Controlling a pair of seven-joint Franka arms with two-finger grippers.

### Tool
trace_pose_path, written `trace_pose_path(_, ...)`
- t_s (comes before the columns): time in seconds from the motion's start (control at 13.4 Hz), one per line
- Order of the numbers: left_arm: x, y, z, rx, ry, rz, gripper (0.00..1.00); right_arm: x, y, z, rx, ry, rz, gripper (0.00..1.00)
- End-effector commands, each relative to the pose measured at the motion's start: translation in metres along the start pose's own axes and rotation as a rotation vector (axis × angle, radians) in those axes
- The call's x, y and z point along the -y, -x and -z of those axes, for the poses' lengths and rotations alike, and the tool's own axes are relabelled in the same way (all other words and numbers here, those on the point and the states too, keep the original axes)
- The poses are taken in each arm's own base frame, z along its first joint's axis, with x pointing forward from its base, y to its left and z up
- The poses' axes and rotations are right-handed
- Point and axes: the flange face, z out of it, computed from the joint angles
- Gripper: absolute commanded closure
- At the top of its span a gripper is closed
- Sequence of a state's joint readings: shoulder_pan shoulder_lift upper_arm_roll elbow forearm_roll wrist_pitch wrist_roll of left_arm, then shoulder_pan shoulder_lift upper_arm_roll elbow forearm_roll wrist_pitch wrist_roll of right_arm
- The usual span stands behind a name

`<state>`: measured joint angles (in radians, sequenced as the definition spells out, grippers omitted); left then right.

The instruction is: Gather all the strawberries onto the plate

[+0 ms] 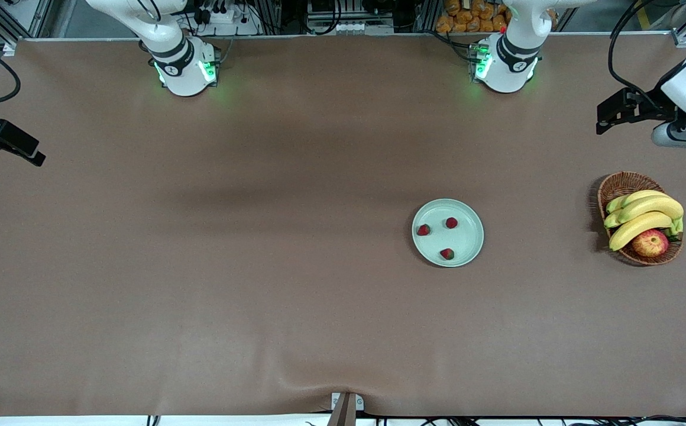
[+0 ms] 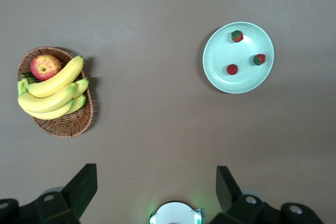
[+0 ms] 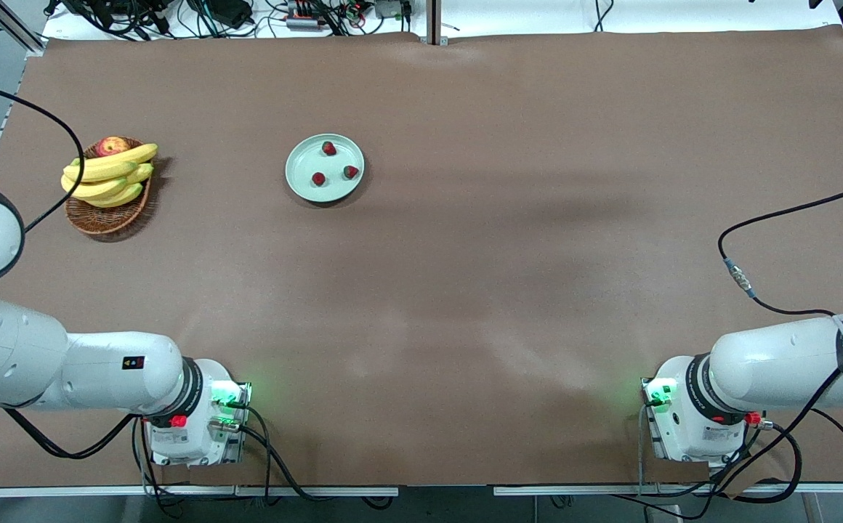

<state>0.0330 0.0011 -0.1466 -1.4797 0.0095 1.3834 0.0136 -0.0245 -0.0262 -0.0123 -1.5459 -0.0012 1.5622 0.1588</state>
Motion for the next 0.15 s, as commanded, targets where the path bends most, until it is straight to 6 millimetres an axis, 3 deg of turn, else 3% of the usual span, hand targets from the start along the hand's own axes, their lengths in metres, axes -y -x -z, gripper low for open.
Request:
trace_pose_path(0.0,-0.0007,0.0052,0.0062,-0.001,0.014,-0.015,0.0,0.0003,0.001,0.0046,-0.003,0.018,0.01,0.0)
trace_pose_path(0.07,-0.0014,0.0045,0.0047,0.002,0.014,-0.017,0.0,0.0003,0.001,0.0046,-0.003,0.018,0.01,0.0)
